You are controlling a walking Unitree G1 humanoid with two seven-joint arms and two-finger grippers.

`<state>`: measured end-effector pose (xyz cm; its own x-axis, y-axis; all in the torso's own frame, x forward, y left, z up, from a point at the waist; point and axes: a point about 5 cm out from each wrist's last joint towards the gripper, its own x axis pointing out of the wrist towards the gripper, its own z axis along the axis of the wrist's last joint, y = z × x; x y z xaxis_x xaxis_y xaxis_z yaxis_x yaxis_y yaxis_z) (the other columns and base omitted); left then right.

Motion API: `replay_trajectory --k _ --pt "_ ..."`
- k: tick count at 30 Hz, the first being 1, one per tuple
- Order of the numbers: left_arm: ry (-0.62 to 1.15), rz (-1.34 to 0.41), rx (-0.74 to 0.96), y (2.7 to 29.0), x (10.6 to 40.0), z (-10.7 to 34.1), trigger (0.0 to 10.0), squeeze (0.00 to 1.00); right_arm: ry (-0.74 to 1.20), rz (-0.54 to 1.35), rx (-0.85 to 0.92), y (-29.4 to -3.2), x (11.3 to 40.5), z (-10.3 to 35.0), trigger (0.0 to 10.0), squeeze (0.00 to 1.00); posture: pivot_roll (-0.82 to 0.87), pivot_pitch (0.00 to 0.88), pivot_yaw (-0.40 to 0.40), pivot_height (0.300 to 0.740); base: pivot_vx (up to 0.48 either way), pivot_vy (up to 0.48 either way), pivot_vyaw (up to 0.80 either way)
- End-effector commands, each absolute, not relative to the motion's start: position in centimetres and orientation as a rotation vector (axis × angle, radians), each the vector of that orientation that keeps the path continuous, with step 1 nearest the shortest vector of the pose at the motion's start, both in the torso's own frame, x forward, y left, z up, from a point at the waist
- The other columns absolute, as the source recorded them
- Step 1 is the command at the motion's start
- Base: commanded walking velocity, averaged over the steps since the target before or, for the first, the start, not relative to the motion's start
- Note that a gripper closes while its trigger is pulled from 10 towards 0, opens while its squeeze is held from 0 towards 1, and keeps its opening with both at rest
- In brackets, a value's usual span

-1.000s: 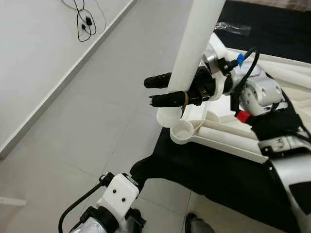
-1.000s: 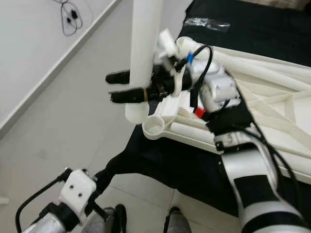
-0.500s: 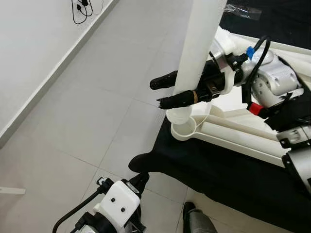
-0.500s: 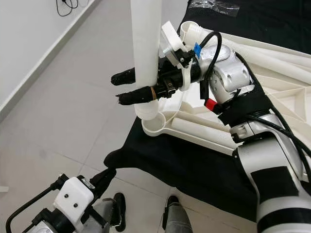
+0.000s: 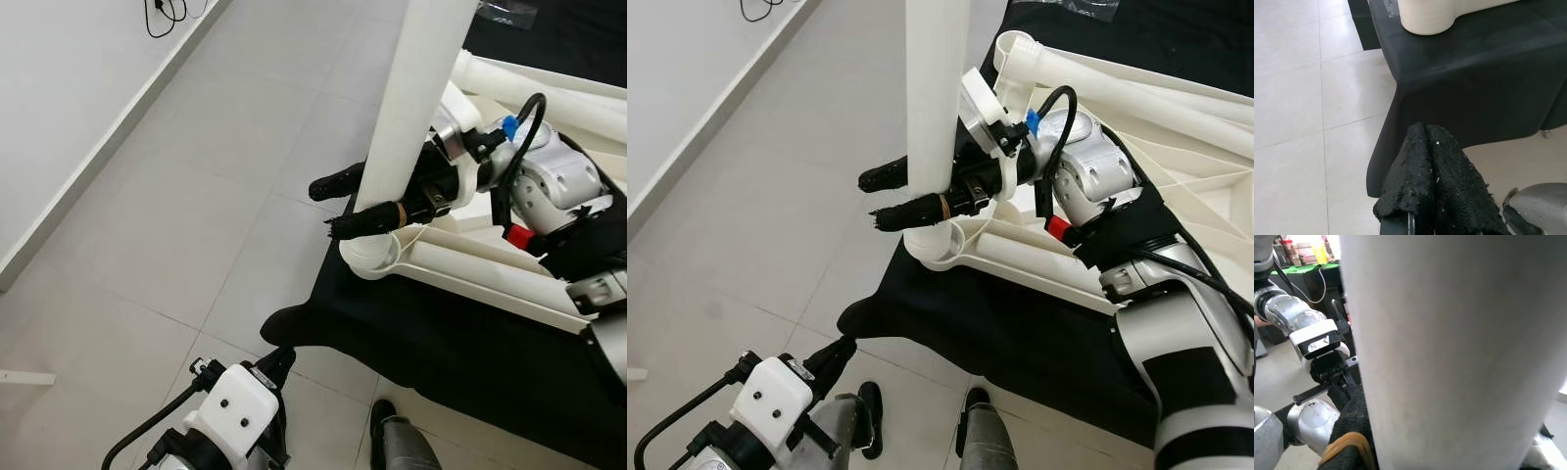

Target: Building children table

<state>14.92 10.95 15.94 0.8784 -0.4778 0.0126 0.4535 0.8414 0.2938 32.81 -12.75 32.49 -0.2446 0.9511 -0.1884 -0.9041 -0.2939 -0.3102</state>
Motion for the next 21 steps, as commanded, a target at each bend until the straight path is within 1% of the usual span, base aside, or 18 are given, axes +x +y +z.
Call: replay_trajectory --k 1,4,6,13,21 --pt "-0.063 -0.492 0.28 11.1 14.6 15.7 10.0 0.0 -0.171 1.877 -0.403 -12.7 32.5 32.5 10.0 0.0 0.18 0.407 0.032 0.74 0.0 0.0 0.0" --pt "-0.063 -0.486 0.277 11.2 14.7 15.8 10.0 0.0 -0.172 1.869 -0.401 -13.0 32.6 32.5 10.0 0.0 0.18 0.406 0.034 0.74 0.0 0.0 0.0" --pt "-0.064 -0.48 0.276 11.3 14.8 15.8 10.0 0.0 -0.178 1.846 -0.412 -13.6 32.6 32.6 10.0 0.0 0.18 0.407 0.042 0.74 0.0 0.0 0.0" --pt "-0.064 -0.482 0.28 11.4 14.8 15.9 10.0 0.0 -0.181 1.801 -0.476 -13.9 33.2 32.5 10.0 0.0 0.19 0.407 0.047 0.74 0.0 0.0 0.0" --pt "-0.061 -0.477 0.282 11.6 14.6 15.9 10.0 0.0 -0.193 1.786 -0.479 -14.3 33.3 32.8 10.0 0.0 0.2 0.414 0.056 0.74 0.0 0.0 0.0"
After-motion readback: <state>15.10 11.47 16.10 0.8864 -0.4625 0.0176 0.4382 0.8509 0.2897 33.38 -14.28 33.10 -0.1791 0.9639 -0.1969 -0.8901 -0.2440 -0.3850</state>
